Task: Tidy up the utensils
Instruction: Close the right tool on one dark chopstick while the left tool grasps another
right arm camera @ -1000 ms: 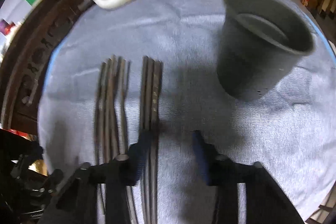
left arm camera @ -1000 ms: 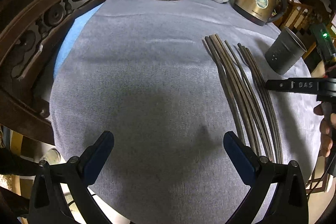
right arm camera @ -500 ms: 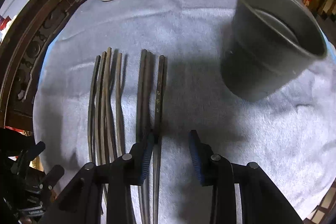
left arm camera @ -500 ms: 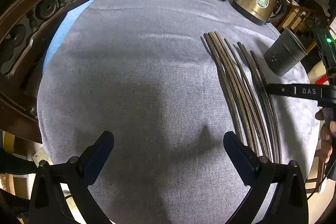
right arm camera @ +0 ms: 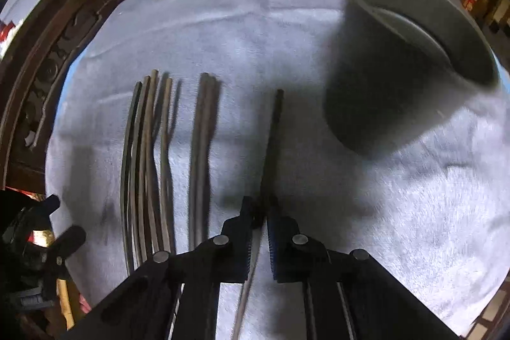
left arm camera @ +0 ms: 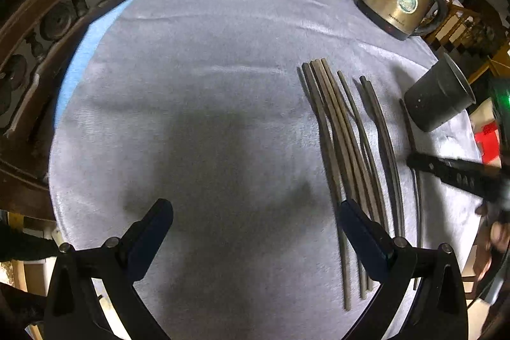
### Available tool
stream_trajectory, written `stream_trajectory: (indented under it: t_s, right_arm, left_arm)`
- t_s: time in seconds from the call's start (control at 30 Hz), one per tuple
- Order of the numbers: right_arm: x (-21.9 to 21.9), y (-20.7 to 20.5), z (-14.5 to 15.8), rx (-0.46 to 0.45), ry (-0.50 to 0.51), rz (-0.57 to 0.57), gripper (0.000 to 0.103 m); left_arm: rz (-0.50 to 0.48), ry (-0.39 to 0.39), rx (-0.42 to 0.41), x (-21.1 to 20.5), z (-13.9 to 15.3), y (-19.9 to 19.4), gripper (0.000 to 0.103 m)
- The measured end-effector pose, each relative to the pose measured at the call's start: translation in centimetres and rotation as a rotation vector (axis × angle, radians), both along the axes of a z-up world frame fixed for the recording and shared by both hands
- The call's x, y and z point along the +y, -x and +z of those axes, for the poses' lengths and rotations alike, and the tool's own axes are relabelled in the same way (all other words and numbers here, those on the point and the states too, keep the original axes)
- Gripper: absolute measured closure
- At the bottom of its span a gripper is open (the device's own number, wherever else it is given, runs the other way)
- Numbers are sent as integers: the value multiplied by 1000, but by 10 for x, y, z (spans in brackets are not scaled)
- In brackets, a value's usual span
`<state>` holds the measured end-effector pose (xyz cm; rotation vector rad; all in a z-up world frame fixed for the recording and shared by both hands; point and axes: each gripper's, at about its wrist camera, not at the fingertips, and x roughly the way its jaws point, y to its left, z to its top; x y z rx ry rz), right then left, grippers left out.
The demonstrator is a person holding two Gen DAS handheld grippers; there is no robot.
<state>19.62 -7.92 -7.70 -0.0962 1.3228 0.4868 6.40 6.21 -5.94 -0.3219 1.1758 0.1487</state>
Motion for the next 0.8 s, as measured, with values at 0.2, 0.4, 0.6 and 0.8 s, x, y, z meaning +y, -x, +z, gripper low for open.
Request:
stream_trajectory:
  t_s: [0.2, 0.4, 0.6, 0.8]
  right_arm:
    - [-20, 10, -6, 10, -34, 12, 94]
    - [-48, 13, -8, 13, -89, 11, 95]
    - [-72, 17, -9, 13, -116, 17, 95]
    - [-75, 23, -8, 8, -114, 25, 95]
  left_arm:
    - [-19, 57, 153, -16, -11, -39, 46]
    - [-25, 23, 173, -32, -10, -58, 42]
    - [-17, -27, 203, -32, -11, -61, 70]
    - [-53, -79, 222, -38, -15, -56, 97]
